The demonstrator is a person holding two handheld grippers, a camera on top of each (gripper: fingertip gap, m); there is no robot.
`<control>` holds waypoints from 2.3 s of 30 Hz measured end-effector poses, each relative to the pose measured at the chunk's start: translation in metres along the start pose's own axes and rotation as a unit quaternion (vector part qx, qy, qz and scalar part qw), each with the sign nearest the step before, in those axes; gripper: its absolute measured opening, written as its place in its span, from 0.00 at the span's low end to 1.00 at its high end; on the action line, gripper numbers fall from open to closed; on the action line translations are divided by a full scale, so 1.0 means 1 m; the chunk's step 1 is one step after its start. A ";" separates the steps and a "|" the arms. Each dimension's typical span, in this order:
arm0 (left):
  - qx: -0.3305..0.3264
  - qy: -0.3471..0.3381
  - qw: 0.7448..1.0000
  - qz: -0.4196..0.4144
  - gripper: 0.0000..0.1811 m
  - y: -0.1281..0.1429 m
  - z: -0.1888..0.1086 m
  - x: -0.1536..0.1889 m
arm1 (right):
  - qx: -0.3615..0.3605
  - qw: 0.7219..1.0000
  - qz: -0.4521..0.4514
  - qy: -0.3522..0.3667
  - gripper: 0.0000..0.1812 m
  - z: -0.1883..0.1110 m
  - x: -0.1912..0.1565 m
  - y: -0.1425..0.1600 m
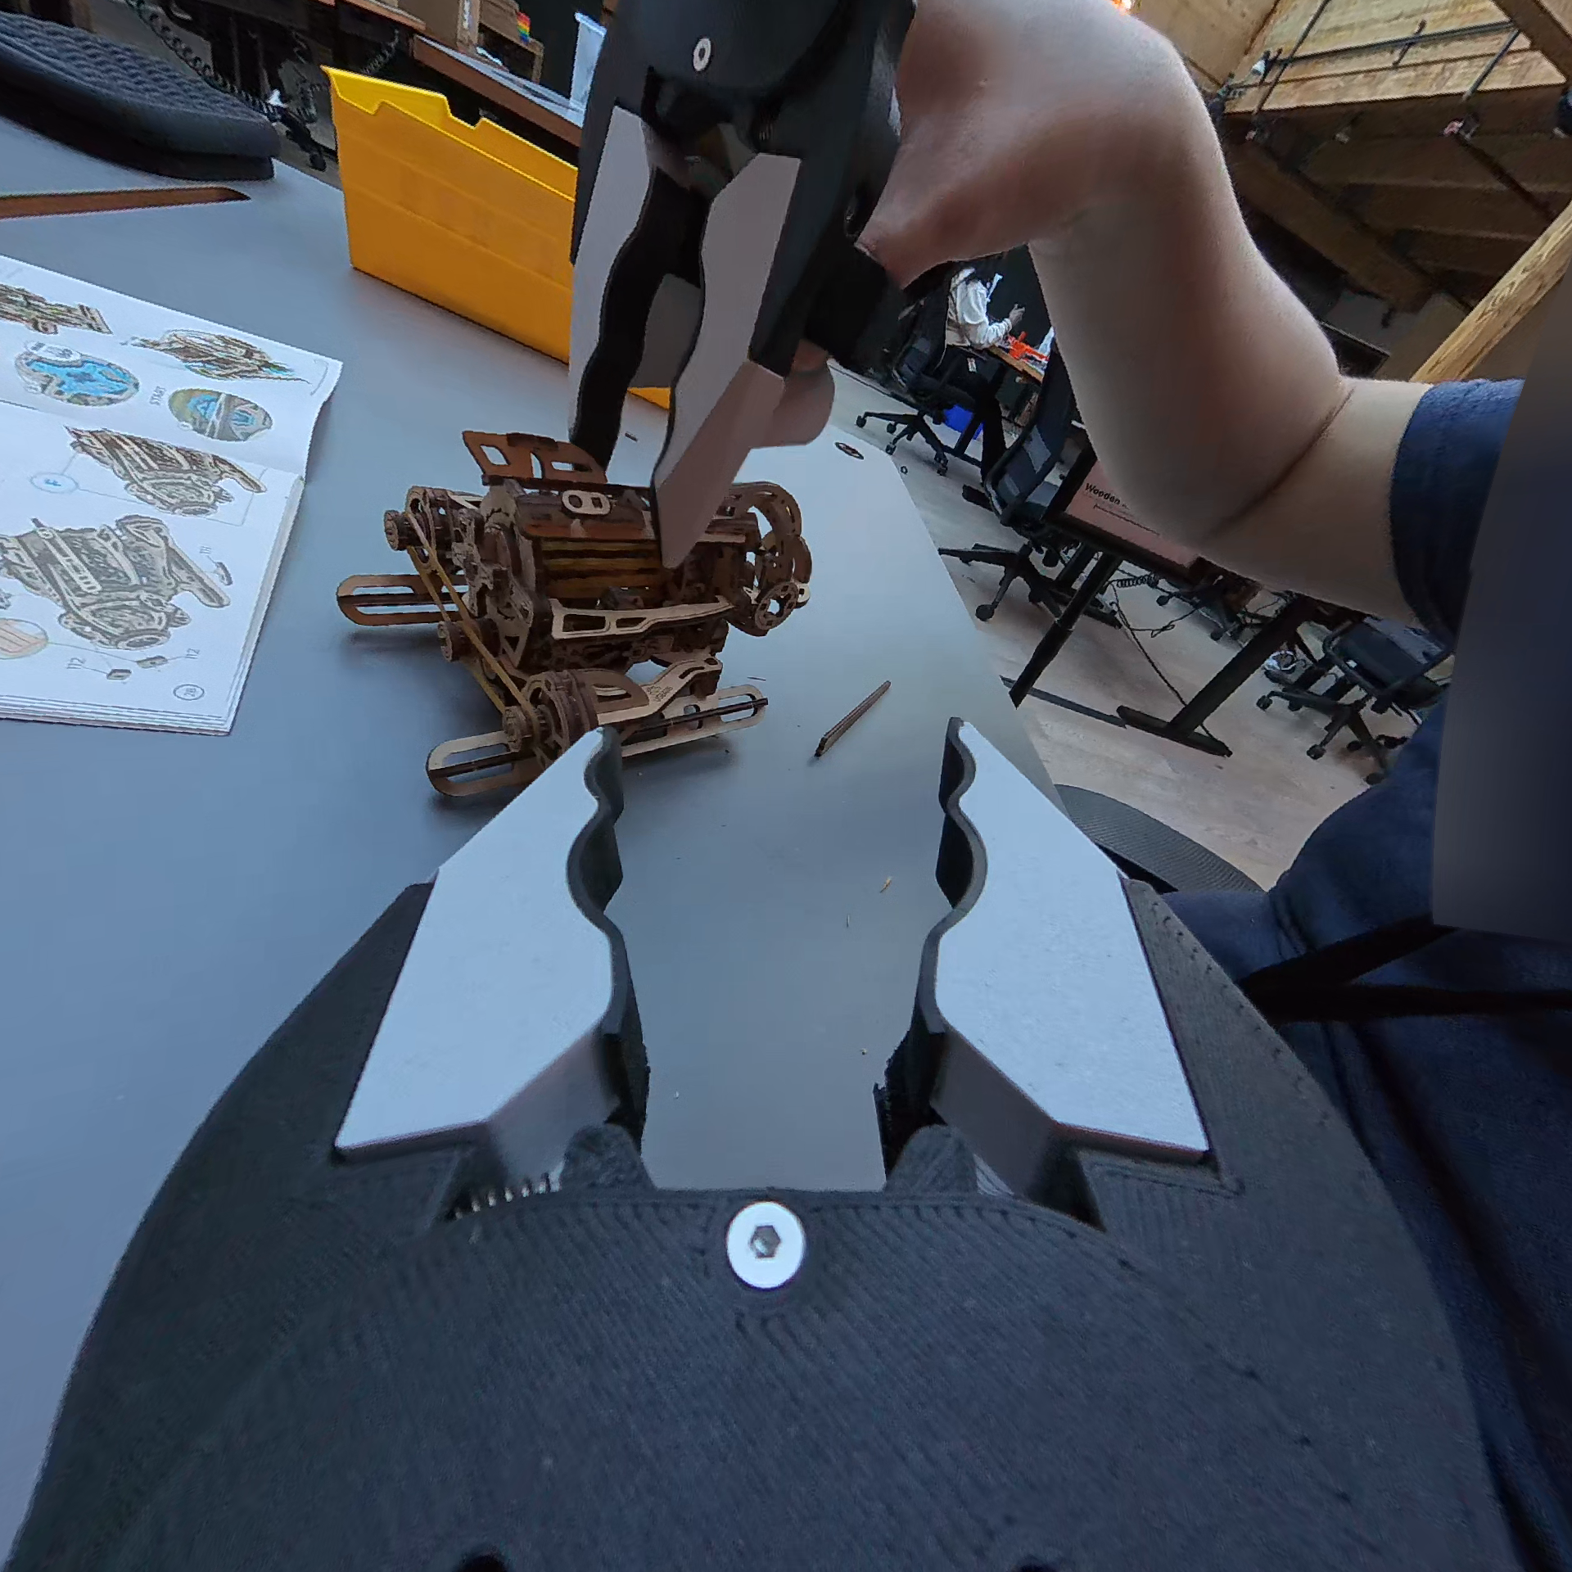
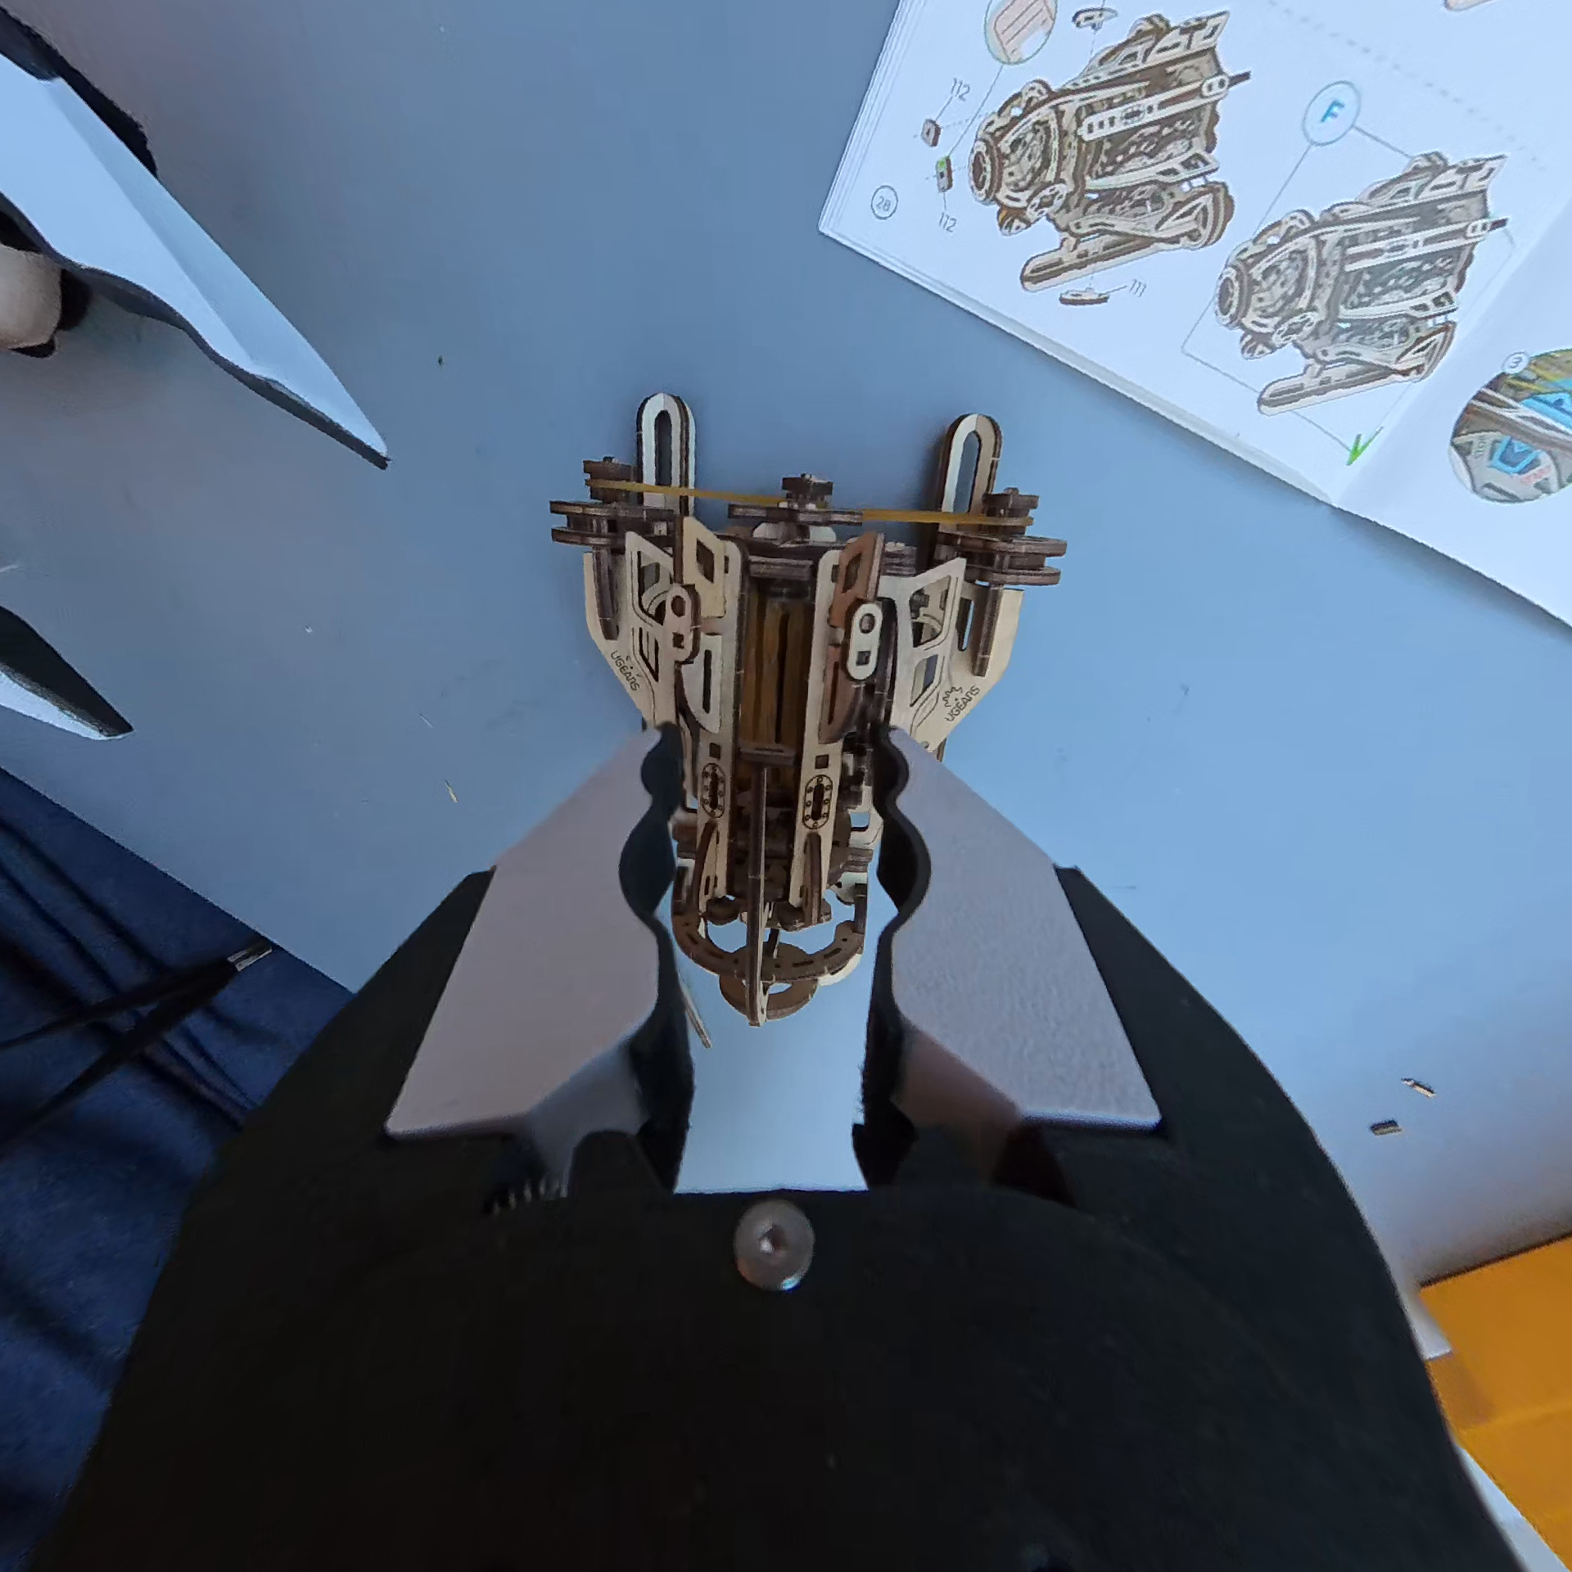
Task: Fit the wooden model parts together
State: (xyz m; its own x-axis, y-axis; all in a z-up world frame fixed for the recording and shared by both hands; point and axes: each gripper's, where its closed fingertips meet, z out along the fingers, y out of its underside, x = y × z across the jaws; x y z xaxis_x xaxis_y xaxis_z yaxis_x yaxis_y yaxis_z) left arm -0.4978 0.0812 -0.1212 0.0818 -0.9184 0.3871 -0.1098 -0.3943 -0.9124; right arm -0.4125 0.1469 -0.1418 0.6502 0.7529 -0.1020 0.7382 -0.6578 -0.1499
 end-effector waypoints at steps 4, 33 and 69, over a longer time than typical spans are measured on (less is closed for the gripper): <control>0.000 0.000 1.000 -0.002 0.41 0.000 -0.001 -0.001 | -0.010 1.000 0.003 0.010 0.24 0.001 0.003 0.000; 0.005 0.003 1.000 0.003 0.40 -0.004 -0.004 0.002 | -0.045 0.999 0.020 0.016 0.21 0.003 0.000 -0.005; 0.003 0.008 1.000 0.000 0.40 -0.003 -0.004 0.002 | -0.054 0.996 0.068 -0.035 0.41 0.006 0.003 0.013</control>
State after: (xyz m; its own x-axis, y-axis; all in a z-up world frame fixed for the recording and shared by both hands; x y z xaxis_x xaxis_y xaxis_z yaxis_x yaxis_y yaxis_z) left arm -0.5011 0.0802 -0.1173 0.0657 -0.9190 0.3888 -0.1037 -0.3939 -0.9133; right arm -0.4021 0.1409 -0.1499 0.7344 0.6537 -0.1822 0.6613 -0.7498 -0.0246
